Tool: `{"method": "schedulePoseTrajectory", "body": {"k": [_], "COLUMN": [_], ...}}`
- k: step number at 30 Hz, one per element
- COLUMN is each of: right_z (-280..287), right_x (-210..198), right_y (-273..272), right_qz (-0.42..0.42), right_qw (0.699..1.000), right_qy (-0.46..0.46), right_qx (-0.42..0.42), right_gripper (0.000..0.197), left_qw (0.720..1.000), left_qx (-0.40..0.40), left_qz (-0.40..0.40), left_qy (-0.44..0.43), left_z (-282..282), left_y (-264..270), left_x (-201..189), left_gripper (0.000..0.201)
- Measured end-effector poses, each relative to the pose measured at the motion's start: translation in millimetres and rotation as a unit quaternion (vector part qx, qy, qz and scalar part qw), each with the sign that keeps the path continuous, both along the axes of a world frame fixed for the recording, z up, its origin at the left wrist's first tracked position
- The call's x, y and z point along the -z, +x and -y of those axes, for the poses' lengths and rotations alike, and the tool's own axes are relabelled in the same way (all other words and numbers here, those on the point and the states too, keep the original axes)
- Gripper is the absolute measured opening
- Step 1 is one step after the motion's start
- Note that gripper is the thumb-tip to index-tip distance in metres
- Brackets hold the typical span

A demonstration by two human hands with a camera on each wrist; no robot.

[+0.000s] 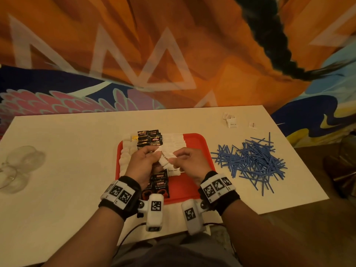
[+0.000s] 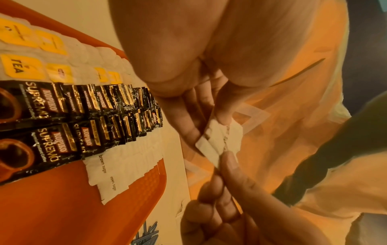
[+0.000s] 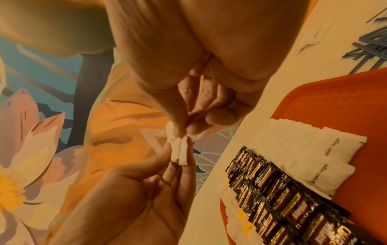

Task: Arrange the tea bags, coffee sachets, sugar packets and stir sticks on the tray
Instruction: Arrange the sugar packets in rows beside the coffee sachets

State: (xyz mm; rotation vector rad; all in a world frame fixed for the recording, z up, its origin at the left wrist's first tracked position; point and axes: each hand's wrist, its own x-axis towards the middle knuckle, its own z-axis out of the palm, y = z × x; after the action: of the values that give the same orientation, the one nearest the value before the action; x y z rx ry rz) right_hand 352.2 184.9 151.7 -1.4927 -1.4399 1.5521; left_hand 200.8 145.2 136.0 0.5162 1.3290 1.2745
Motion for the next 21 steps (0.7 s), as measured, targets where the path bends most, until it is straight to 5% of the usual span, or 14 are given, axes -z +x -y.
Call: {"method": "schedulePoseTrajectory", "body": {"k": [6,11,14,21], "right_z": [-15.3,-30.7,-38.7,-64.6], "right_x": [5.5,28.7,44.6,84.2], "right_y": [17.5,36.5,47.4,70.6], "right_qz": [0.000,-0.062,-0.060,-0.018], "right_qw": [1.000,0.995,0.995,0.991], "right_qy": [-0.005,-0.014,-0.075,-0.128], "right_qx": [-0.020,0.076,0.017,-0.015], "right_gripper": [0.014,0.005,0.020,0.011], "left_qw": [0.999,0.998,0.995,0.983], "left_qx": [0.018,-0.056,-0.082,-0.135], "left_qz": [0.011,0.016,0.005,-0.060], "left_qy": [-0.028,-0.040,-0.057,-0.107], "left_z": [-7.7,-24.6,-33.3,-45.3], "left_y": [12.4,34.9,50.2,62.1], "left_x": [2.5,17.3,27.7,54.9], "left_gripper": [0.012,0.015,0.018,0.009]}}
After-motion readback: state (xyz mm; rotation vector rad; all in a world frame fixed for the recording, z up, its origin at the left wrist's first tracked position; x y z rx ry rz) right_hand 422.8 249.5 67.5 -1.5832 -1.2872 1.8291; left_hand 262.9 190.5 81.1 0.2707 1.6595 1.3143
